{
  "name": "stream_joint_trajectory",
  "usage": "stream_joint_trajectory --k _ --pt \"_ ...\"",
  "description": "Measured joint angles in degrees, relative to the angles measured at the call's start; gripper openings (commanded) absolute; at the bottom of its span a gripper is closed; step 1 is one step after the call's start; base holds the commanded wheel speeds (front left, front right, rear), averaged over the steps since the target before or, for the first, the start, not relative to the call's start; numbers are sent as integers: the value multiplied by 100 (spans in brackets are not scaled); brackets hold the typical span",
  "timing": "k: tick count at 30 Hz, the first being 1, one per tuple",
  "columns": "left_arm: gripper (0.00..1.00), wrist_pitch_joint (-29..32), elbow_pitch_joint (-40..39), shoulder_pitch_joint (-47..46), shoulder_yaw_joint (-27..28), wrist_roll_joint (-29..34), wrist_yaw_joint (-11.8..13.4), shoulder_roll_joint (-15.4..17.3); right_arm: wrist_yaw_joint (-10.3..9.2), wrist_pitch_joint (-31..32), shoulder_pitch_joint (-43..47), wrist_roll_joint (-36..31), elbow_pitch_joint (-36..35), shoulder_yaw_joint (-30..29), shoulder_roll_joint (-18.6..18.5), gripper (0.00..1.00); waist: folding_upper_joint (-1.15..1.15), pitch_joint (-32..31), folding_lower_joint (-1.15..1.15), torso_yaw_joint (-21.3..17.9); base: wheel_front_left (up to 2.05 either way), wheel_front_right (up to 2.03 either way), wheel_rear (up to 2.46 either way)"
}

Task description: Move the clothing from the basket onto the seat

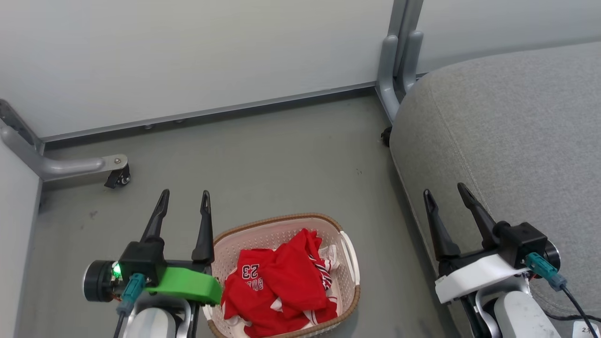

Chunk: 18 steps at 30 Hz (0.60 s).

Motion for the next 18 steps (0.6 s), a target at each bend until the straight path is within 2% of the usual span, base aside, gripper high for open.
stream_joint_trajectory --k 9,18 --pt "100 0 291 -671 -105 78 -205 2 0 0 -472 -37 -268 97 -3 100 0 465 0 -291 0 0 0" --pt "100 0 998 -1647 -291 305 -450 80 1 -1 -1195 -68 -699 163 -8 100 0 1284 0 -672 0 0 0"
